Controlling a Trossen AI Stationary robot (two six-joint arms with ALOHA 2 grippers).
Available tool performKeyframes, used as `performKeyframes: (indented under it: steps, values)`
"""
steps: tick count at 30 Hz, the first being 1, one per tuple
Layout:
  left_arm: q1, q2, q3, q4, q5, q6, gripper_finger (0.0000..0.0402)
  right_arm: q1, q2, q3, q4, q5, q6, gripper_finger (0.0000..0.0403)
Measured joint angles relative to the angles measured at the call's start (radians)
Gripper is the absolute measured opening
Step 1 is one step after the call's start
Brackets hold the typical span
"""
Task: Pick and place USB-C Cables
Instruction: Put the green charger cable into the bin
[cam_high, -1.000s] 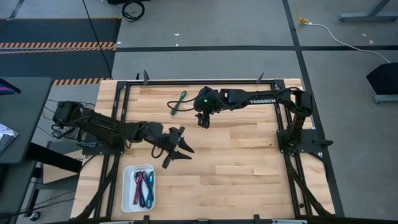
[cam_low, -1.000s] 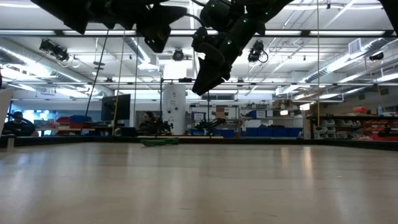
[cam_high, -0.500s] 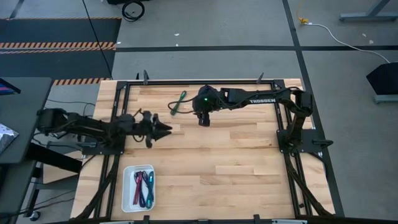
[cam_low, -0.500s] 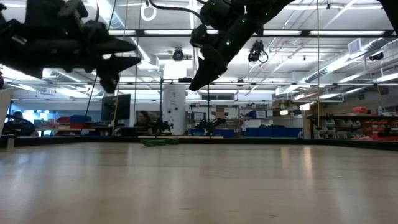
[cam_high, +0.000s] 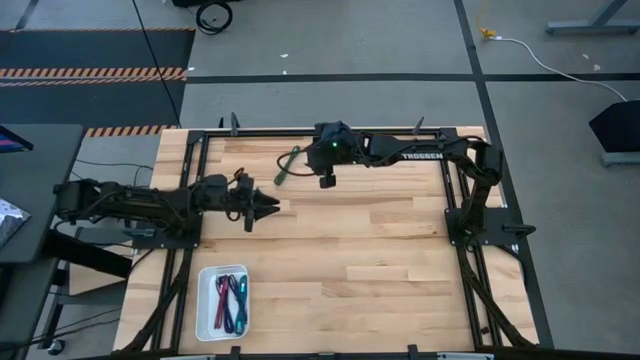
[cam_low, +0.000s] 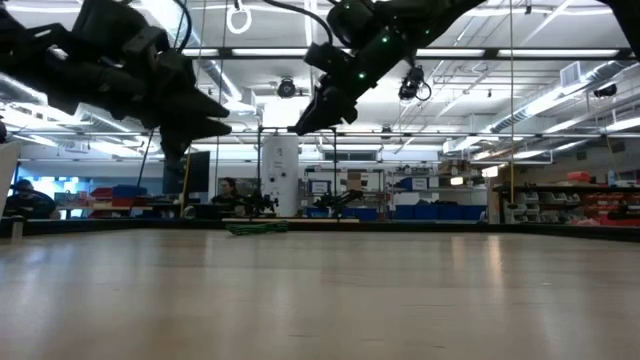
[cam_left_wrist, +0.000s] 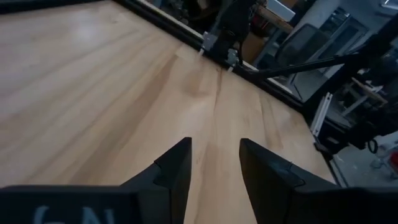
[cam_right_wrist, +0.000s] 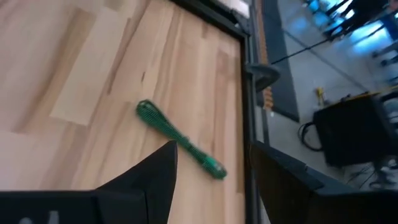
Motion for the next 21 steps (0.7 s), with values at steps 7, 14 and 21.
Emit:
performKeyframes:
  steps: [7, 14, 21]
  values:
    - [0.000, -0.001, 0.033, -0.003, 0.000, 0.037, 0.0142, -0.032, 0.001, 0.000, 0.095, 0.000, -0.025, 0.0208]
    - [0.001, -0.001, 0.033, -0.004, 0.001, 0.029, 0.0142, -0.087, 0.072, 0.086, 0.124, 0.001, 0.104, 0.0208]
    - [0.000, -0.001, 0.033, -0.011, 0.007, 0.018, 0.0142, -0.062, 0.338, 0.472, -0.262, 0.025, 0.001, 0.0208]
